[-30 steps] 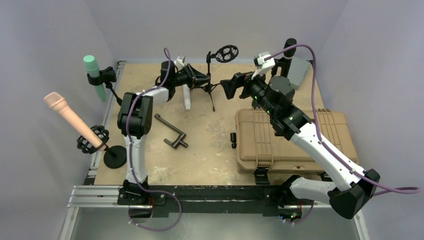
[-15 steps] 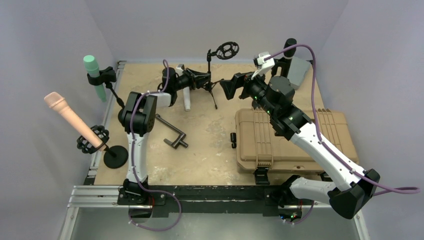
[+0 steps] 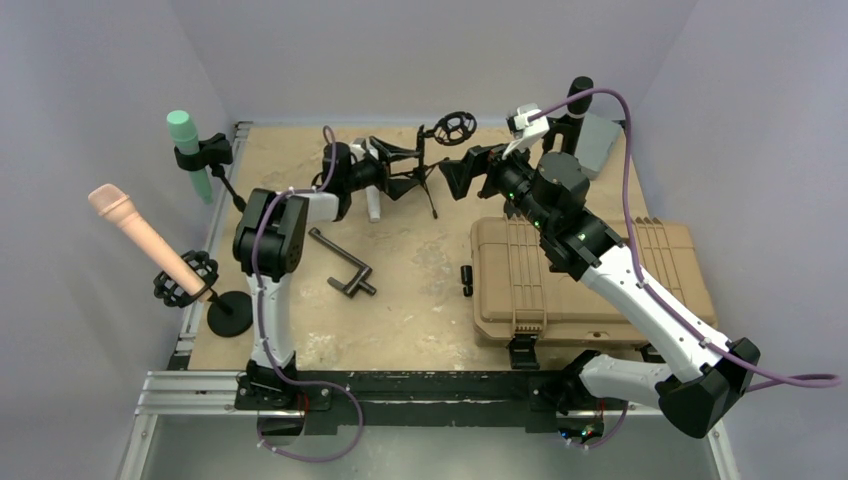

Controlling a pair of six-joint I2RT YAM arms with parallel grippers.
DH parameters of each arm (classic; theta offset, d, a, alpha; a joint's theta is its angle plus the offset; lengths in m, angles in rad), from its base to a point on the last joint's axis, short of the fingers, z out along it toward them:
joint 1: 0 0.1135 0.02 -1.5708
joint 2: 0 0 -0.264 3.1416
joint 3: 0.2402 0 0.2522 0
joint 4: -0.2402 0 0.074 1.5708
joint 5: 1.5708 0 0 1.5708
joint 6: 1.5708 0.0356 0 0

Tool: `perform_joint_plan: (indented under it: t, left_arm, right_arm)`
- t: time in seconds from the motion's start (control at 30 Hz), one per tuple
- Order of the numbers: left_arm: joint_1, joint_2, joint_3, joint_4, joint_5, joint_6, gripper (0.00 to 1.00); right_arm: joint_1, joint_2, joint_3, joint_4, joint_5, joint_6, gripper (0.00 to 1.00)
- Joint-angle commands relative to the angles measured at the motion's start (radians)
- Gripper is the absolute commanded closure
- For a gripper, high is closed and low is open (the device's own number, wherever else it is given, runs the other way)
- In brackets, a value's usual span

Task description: Remove the microphone from the stand

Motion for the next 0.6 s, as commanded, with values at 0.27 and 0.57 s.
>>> perform_joint_plan:
  t: [0.27, 0.57]
  left_arm:
    - [-0.015, -0.367, -0.169, -0.300, -0.040, 0.422, 0.20]
    - [-0.127, -0.599, -0.044, -0.854, -0.126, 0.936, 0.20]
  right_arm:
    - [0.000, -0.014, 0.014, 0.020, 0.021, 0.008, 0.01]
    - [0.001, -0.013, 0.035, -0.037, 0.136, -0.070, 0.01]
